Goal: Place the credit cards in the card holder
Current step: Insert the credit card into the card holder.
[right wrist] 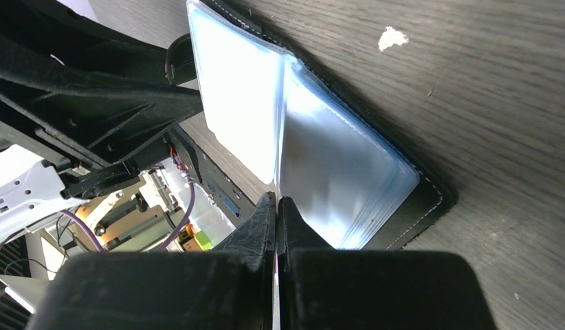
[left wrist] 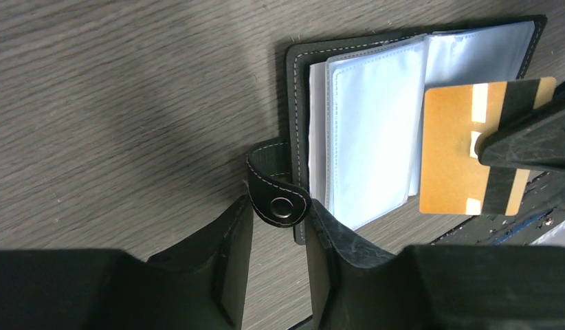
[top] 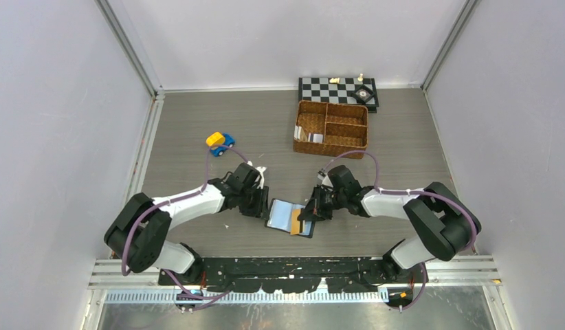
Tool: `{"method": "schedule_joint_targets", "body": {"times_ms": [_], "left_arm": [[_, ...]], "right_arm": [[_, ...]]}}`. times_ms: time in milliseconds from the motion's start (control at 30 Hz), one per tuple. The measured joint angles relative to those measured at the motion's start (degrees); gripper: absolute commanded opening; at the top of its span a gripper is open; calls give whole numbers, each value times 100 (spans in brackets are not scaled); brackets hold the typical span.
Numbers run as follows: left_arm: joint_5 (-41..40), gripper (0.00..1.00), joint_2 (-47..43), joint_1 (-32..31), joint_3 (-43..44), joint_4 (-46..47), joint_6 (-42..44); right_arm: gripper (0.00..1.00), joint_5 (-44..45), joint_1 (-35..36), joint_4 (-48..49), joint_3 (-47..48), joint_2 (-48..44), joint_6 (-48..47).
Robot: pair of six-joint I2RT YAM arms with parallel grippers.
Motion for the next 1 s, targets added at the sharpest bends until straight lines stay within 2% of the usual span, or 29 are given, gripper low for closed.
{"method": "schedule_joint_targets", "body": {"times_ms": [267, 700, 1000], "left_arm": [[-22, 25, 94, 0, 52, -4, 7], [-74, 18, 210, 0, 142, -15, 31], [-105, 10, 227, 0, 164, -46, 109]], "right_arm": [[1, -87, 0, -96, 33, -66, -131], [1, -109, 0, 87, 31, 155, -122], [1, -103, -17, 114, 31, 201, -116]]}}
